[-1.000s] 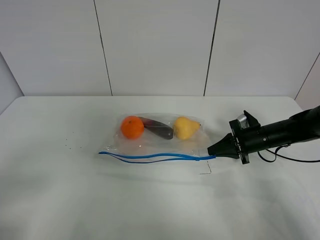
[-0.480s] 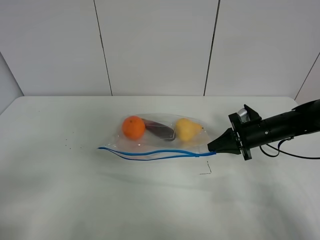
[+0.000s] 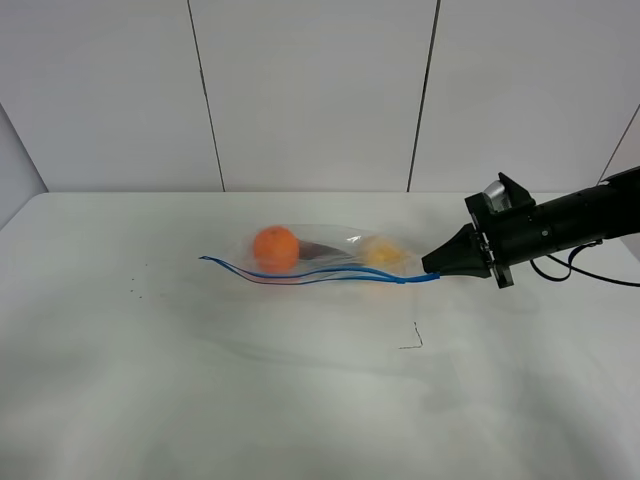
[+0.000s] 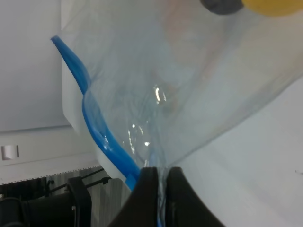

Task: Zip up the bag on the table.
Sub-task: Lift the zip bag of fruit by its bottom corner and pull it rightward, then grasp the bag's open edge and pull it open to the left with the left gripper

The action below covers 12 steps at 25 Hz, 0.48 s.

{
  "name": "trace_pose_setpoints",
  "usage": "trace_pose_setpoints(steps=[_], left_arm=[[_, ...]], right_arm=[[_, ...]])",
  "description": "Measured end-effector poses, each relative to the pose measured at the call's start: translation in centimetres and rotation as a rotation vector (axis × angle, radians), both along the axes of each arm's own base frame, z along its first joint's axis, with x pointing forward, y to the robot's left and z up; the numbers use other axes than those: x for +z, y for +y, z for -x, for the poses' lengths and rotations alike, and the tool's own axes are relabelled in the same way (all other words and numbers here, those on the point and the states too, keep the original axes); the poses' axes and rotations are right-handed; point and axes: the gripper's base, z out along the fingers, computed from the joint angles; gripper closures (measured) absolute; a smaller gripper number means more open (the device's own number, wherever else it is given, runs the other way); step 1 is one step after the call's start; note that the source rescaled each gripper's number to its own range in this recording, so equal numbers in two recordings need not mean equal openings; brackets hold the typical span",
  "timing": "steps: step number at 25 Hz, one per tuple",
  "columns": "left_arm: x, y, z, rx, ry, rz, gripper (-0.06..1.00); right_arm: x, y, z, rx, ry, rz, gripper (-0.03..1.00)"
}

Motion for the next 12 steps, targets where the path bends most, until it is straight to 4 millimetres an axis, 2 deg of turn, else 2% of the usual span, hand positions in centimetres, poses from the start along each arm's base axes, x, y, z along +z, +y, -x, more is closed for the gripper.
trace_pose_setpoints(steps=[8,12], left_arm=[[0.4,0.1,-0.1,0.001,-0.015,-0.026,-0.06],[1.7,-0.5,-2.4,-0.081,0.039,-0.030,-0.06]], right_arm=[[0.0,0.0,0.1,0.008,0.003,0.009,0.97],[-0.1,0.0,0.1,0.012,0.002,0.013,0.97]])
